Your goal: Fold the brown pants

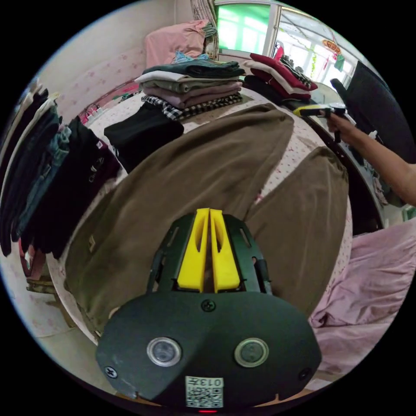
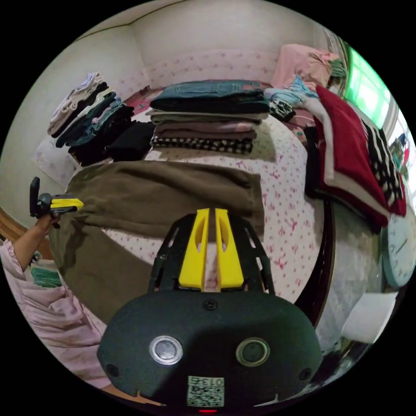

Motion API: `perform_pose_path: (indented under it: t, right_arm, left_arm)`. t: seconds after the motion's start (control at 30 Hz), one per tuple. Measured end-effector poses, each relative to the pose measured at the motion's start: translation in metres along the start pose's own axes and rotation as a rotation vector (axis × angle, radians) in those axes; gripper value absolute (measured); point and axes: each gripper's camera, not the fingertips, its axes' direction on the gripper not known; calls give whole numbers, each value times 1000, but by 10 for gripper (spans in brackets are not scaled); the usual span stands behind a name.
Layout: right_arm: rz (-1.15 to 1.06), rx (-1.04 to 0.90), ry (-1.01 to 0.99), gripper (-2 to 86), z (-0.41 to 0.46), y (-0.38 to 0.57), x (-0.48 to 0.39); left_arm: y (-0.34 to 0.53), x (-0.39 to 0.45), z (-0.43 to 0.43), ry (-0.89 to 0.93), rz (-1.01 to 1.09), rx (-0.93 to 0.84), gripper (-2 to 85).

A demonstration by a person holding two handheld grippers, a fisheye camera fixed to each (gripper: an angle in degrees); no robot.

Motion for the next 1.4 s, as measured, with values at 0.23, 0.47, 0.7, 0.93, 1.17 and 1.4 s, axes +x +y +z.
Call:
perform_pose_path:
  t: [0.23, 0.47, 0.7, 0.93, 1.17, 1.4]
  right_arm:
    - [-120, -61, 180, 86, 54, -86, -28]
    - [-139, -114, 215, 92, 78, -93, -10]
    - [-196, -187, 217, 27, 98, -106, -2]
    - [-32, -176, 44, 58, 99, -120, 51]
    - [71, 82, 39, 100, -4, -58, 93]
    - [153, -88, -116, 92, 42, -1, 108]
  left_arm:
    - [-25, 2, 50, -74, 48, -58, -2]
    - [-17, -2, 83, -90, 24, -75, -2]
    - [-14, -11, 103, -88, -4, -97, -2]
    - [-18, -25, 129, -153, -72, -91, 0]
    - [-5, 3, 94, -128, 40, 23, 46]
    - [-13, 80, 139, -117, 368, -126, 47]
